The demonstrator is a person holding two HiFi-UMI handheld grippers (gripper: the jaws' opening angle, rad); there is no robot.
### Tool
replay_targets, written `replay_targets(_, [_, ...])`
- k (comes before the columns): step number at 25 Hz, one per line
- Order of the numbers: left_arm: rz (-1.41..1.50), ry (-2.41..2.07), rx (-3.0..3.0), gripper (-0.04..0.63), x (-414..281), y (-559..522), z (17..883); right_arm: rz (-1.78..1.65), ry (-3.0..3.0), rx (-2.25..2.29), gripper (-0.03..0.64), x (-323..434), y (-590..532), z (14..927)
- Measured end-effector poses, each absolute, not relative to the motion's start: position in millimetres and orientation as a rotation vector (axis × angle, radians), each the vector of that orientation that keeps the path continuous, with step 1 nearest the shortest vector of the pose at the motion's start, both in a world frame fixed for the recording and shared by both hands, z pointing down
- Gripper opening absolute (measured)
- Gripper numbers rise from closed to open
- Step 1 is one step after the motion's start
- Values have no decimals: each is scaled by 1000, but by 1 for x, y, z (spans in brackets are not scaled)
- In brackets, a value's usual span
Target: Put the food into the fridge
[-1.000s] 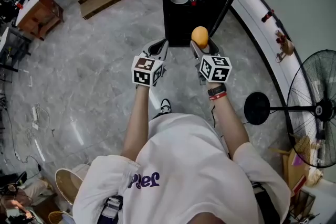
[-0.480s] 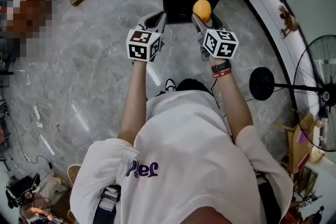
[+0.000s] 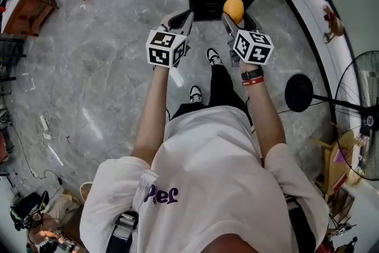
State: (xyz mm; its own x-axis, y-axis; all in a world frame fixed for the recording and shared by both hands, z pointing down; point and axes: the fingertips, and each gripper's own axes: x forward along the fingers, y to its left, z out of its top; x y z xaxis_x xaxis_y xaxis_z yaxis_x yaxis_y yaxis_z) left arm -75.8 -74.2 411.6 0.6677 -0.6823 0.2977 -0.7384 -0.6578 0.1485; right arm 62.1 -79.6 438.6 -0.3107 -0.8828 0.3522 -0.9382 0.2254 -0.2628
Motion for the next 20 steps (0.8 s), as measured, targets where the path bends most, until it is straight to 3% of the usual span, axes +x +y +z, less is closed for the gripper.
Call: replay_targets(20, [360, -1189, 2532, 18, -48, -186, 469, 741, -2319, 1619, 321, 79, -204, 520])
